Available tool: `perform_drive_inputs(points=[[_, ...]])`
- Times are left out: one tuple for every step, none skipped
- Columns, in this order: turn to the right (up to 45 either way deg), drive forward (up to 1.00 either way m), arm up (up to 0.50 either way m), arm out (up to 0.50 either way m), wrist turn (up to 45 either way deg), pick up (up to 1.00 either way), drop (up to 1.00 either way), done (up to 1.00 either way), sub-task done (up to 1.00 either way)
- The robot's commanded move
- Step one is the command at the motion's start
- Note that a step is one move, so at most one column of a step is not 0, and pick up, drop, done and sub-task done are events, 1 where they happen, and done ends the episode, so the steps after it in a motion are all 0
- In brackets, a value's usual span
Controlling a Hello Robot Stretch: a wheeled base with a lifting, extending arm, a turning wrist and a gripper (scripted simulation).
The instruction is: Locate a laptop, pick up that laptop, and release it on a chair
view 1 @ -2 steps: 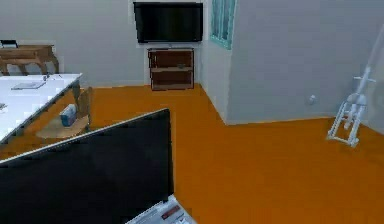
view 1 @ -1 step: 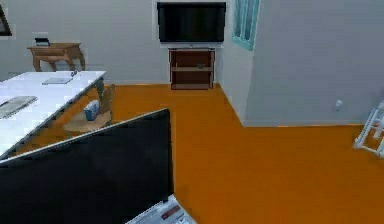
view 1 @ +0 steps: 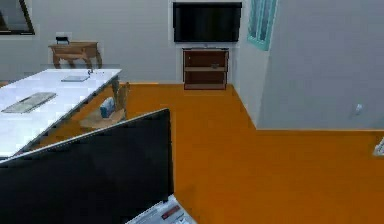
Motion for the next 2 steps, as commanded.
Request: perform_drive_inputs(points=[[0.0,0.2,0.0,0.0,0.0,0.0,0.0,0.0,0.0],[45.0,0.0,0.0,0.0,0.0,0.0,0.0,0.0,0.0]])
